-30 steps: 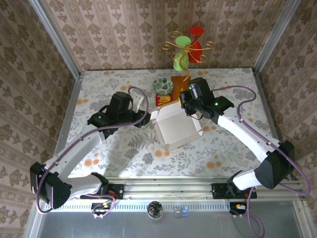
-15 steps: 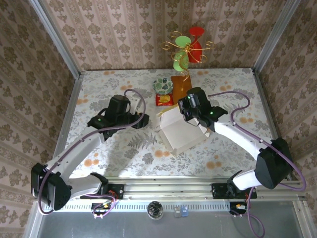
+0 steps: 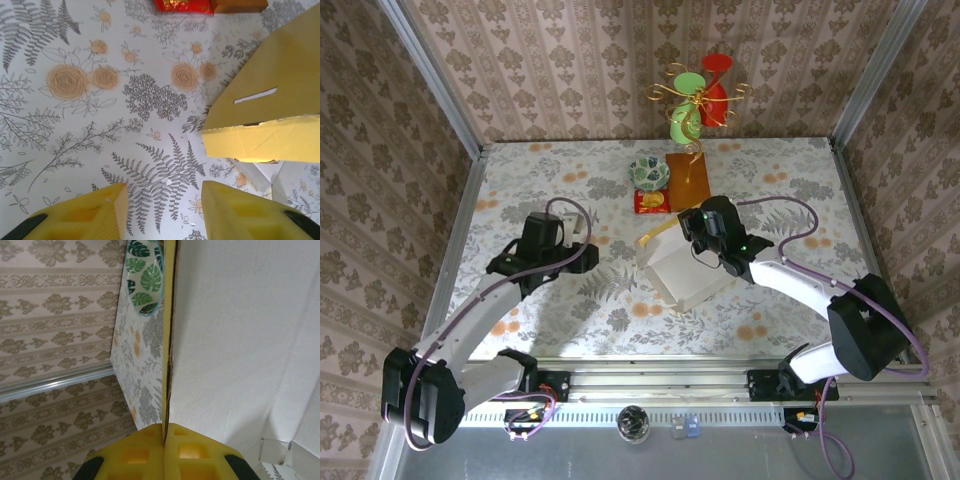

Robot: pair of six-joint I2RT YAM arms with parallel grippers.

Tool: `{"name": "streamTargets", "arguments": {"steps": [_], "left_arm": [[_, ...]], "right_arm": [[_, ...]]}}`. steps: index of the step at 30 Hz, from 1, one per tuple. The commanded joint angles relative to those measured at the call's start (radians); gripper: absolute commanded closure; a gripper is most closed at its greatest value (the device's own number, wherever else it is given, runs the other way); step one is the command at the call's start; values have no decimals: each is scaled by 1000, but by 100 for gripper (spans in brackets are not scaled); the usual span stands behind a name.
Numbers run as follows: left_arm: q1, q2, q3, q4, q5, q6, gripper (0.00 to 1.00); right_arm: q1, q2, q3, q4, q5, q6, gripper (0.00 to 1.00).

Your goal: Fold the paper box

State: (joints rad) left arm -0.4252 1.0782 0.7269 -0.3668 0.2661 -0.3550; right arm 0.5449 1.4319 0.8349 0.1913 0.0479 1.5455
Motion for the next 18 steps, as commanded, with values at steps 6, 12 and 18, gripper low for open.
{"name": "streamTargets", "arguments": {"steps": [6,12,18], "left_arm": [[-24,42,-77,161,1,-5,62],[-68,116,-104,282,-4,7,63],[-80,195,-120,395,20,26,63]], "right_arm": [[-34,90,-116,326,-91,-72,100],[-46,156,-130,416,-147,-93,100],[-56,180,-154,470,-174,-108,100]]}}
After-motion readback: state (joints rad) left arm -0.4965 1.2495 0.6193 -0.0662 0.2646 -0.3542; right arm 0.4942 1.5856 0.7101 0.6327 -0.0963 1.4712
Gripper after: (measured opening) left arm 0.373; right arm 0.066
